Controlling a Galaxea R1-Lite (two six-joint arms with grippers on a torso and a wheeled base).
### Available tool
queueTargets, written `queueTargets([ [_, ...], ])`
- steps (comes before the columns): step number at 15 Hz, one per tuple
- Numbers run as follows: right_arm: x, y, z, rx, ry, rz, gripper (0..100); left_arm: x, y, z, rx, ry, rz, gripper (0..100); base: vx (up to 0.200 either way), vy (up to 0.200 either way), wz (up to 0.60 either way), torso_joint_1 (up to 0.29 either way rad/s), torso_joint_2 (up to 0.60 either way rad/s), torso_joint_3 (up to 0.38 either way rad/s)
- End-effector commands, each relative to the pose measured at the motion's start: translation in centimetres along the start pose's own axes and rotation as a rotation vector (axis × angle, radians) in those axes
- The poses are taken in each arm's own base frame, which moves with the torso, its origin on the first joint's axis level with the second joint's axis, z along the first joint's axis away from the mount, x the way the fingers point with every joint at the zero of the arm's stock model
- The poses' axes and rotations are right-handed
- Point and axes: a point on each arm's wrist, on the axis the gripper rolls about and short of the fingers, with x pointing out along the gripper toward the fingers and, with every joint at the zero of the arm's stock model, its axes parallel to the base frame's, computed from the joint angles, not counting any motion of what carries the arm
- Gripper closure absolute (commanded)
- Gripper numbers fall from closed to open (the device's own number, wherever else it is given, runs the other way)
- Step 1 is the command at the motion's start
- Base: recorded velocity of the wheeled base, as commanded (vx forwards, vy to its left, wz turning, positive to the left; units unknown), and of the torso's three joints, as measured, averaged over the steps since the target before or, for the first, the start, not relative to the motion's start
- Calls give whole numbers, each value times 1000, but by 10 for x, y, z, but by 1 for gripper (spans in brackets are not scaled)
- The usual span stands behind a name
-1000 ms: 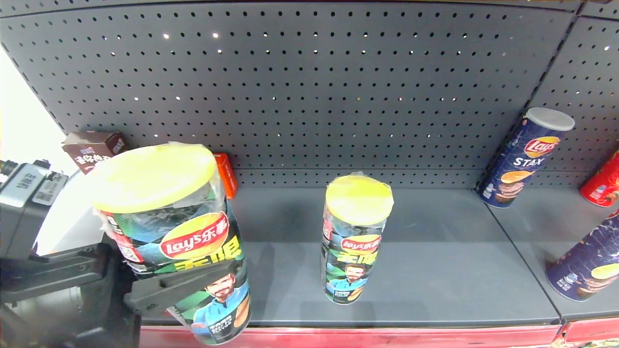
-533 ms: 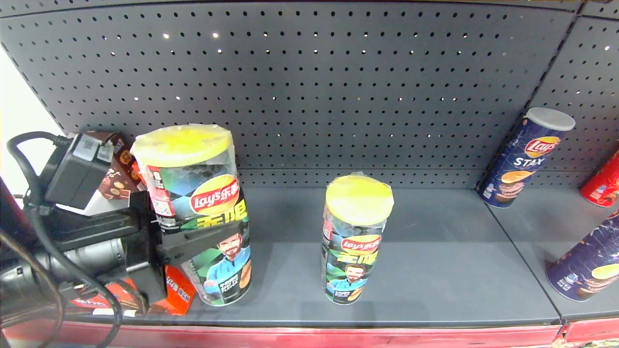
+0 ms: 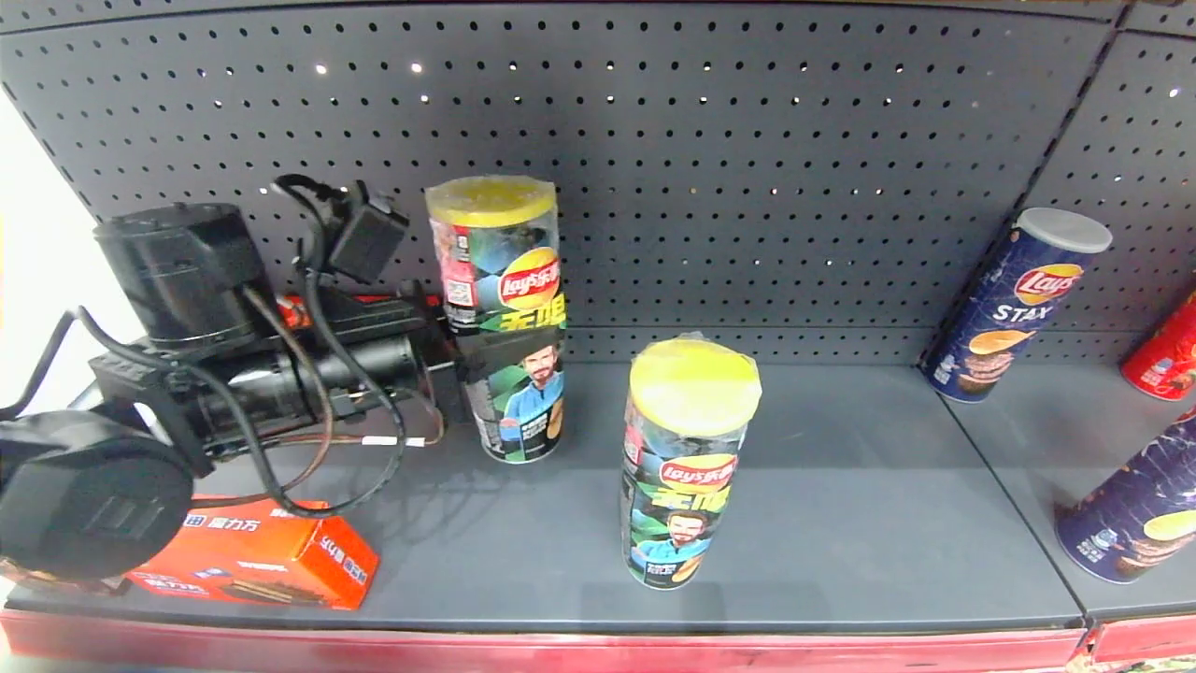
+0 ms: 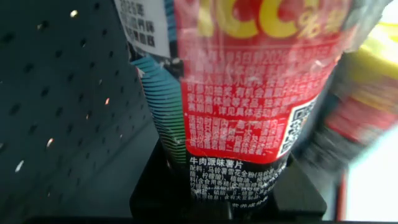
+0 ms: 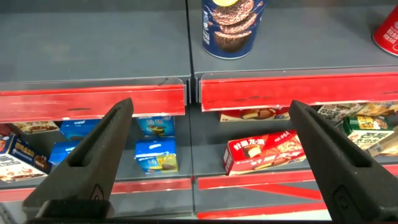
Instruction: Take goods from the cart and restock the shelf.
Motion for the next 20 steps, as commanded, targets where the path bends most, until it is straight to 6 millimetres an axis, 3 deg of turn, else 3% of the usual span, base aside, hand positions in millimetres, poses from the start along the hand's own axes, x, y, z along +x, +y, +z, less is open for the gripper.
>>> queueTargets([
  [1,0,0,0,0,5,0,0,47,18,-24,-20,19,-62,100,0,0,0,0,0,0],
  [5,0,0,0,0,3,0,0,86,34,-41,-19,5,-143,100,0,0,0,0,0,0],
  [10,0,0,0,0,3,0,0,118,61,-53,9,-33,-156,100,0,0,0,0,0,0],
  [17,0,0,0,0,3,0,0,138,72,-66,33,-56,-187,100,0,0,0,0,0,0],
  [18,0,0,0,0,3,0,0,138,72,-66,34,-57,-193,0,0,0,0,0,0,0],
  [20,0,0,0,0,3,0,0,137,73,-66,32,-55,-190,0,0,0,0,0,0,0],
])
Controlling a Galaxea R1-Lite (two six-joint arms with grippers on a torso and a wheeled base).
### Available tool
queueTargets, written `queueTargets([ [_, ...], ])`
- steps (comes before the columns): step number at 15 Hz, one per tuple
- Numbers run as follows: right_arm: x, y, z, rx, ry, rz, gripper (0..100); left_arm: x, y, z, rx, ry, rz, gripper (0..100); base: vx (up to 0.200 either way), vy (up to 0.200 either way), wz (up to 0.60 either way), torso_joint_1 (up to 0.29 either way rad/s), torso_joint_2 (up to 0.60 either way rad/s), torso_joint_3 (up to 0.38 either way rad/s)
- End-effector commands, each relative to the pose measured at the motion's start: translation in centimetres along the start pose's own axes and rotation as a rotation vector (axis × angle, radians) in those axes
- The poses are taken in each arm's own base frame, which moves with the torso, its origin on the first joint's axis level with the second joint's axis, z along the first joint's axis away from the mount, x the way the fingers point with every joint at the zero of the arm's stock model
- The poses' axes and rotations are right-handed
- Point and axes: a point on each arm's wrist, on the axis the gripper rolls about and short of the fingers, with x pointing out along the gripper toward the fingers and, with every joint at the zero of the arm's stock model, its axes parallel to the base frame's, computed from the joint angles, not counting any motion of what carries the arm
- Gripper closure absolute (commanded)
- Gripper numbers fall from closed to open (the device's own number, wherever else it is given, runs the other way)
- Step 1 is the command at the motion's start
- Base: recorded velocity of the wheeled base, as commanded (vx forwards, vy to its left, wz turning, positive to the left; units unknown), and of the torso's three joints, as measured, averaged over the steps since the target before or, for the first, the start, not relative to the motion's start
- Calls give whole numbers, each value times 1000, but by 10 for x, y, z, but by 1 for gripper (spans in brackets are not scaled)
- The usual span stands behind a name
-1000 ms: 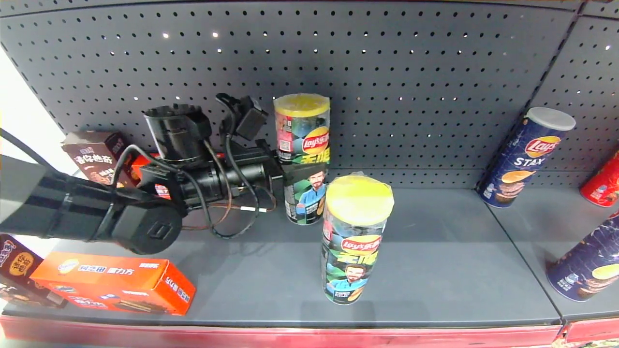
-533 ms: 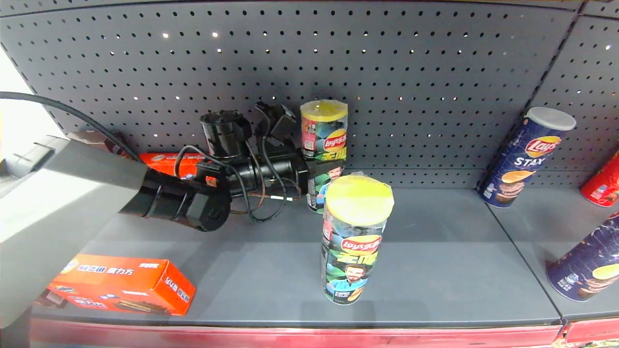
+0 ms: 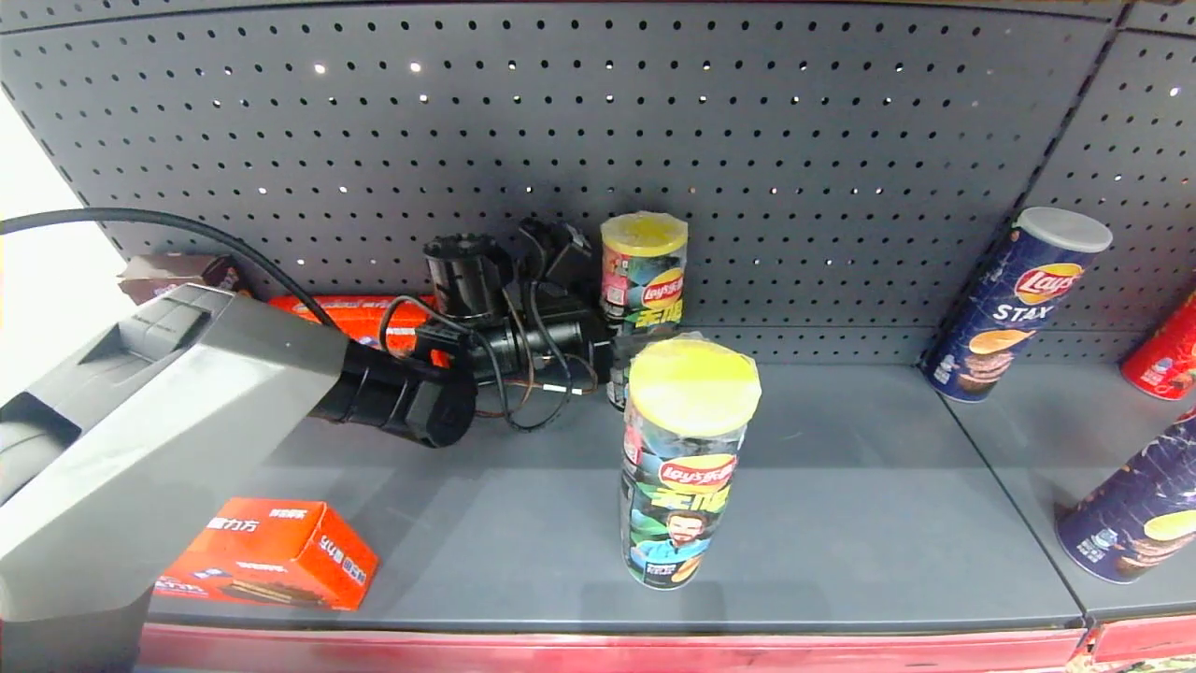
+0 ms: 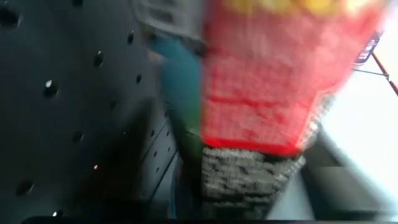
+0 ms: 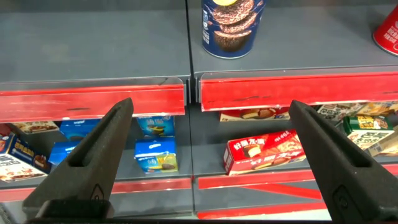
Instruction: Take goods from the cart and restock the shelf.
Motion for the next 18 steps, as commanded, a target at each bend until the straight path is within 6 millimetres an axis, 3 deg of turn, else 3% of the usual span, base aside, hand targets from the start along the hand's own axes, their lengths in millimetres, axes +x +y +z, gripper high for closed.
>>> queueTargets([
  [1,0,0,0,0,2,0,0,-3,1,-1,-5,7,5,0,0,0,0,0,0,0],
  [9,0,0,0,0,2,0,0,-46,-30,51,-27,57,54,0,0,0,0,0,0,0],
  [12,0,0,0,0,2,0,0,-51,-36,51,-5,197,239,0,0,0,0,0,0,0],
  [18,0,0,0,0,2,1,0,-53,-36,54,53,237,309,0,0,0,0,0,0,0],
])
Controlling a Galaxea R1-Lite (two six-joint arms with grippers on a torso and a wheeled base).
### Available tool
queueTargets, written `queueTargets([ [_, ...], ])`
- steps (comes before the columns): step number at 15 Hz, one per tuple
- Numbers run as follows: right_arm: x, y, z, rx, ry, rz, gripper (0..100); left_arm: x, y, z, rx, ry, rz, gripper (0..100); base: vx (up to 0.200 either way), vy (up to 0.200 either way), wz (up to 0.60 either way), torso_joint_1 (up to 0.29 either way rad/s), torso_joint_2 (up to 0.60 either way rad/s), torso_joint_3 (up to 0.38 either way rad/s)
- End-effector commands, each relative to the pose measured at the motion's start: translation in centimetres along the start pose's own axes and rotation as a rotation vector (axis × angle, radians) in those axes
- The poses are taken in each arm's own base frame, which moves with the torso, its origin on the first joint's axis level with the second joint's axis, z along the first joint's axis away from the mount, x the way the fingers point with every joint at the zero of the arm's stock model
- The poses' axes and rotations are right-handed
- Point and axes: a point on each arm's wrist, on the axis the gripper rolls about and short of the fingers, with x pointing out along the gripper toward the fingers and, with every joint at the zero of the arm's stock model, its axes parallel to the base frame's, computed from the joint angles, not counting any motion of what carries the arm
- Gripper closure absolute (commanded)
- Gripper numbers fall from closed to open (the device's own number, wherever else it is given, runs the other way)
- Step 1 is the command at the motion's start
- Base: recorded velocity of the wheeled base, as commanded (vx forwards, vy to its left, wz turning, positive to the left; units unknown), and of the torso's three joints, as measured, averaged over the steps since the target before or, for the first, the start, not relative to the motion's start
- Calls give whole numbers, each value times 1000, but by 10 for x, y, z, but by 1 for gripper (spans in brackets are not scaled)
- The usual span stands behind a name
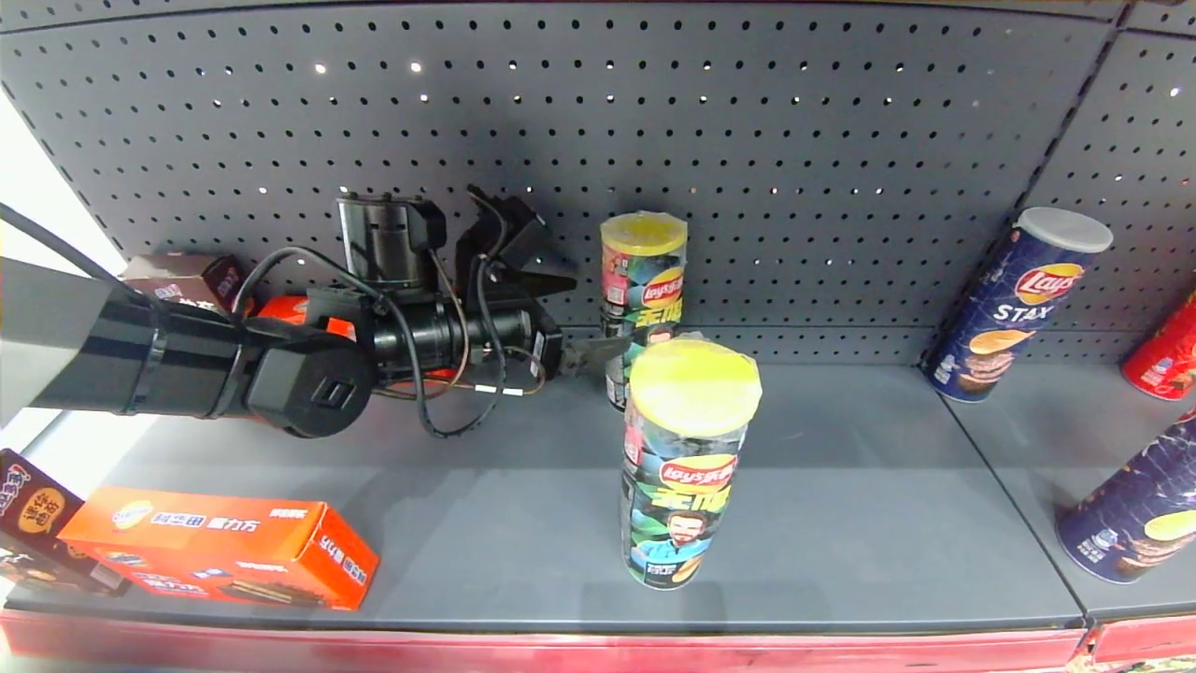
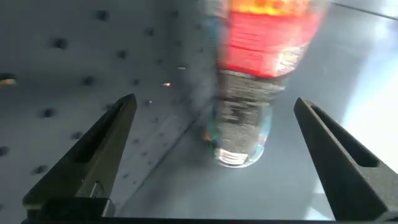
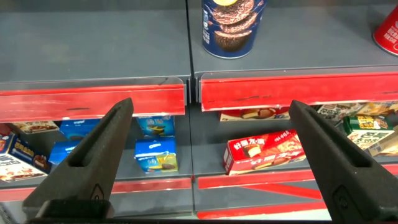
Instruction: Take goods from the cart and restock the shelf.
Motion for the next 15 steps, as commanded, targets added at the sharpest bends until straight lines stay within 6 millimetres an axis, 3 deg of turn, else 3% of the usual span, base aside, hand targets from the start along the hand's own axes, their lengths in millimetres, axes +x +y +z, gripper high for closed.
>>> queueTargets([
  [1,0,0,0,0,2,-1,0,-1,-1,4,8,-6,19,0,0,0,0,0,0,0],
  [15,0,0,0,0,3,-1,0,-5,11,-2,-7,38,150,0,0,0,0,0,0,0],
])
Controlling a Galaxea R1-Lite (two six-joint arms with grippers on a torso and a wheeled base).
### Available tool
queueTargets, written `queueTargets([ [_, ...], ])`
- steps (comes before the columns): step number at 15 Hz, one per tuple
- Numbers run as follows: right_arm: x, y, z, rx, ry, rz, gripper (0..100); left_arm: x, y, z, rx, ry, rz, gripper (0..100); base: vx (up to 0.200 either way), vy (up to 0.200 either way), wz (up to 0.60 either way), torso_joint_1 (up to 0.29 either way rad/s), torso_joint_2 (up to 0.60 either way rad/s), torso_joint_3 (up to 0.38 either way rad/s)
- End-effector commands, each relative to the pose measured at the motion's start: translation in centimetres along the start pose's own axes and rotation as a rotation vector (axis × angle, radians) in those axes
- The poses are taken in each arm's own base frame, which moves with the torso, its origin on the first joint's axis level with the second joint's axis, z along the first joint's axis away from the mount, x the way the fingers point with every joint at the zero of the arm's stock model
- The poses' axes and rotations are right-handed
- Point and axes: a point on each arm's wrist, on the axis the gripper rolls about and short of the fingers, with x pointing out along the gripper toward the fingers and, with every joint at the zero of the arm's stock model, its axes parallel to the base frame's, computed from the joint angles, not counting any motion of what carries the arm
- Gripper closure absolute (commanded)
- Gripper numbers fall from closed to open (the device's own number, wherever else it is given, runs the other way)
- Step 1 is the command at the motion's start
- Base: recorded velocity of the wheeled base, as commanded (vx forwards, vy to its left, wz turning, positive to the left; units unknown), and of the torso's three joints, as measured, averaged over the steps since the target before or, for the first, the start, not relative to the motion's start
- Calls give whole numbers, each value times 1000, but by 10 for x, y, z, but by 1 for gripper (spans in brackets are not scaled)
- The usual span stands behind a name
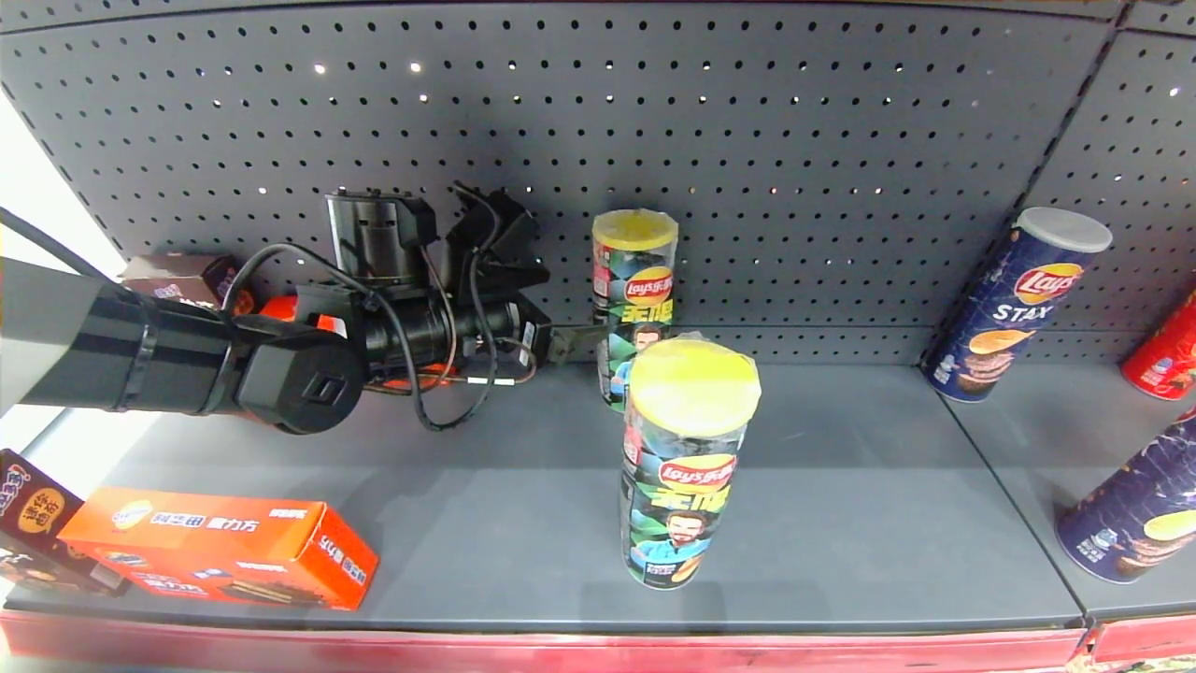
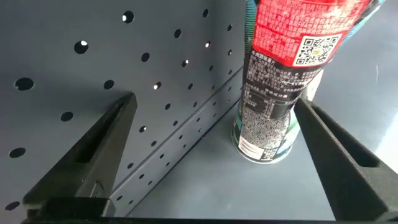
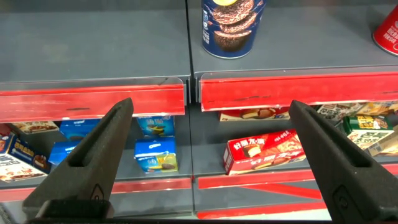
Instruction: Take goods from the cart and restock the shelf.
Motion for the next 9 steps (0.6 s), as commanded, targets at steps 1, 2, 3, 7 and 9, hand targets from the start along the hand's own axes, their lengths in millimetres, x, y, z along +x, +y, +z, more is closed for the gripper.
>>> queueTargets([
  [1,0,0,0,0,1,0,0,0,2,-1,-1,1,7,0,0,0,0,0,0,0],
  [2,0,0,0,0,1,0,0,0,2,-2,-2,5,9,0,0,0,0,0,0,0],
  [3,0,0,0,0,1,0,0,-1,3,-2,-2,8,22,0,0,0,0,0,0,0],
  [7,0,0,0,0,1,0,0,-4,11,-6,-8,20,52,0,0,0,0,0,0,0],
  [9,0,0,0,0,1,0,0,-3,15,-9,-12,28,69,0,0,0,0,0,0,0],
])
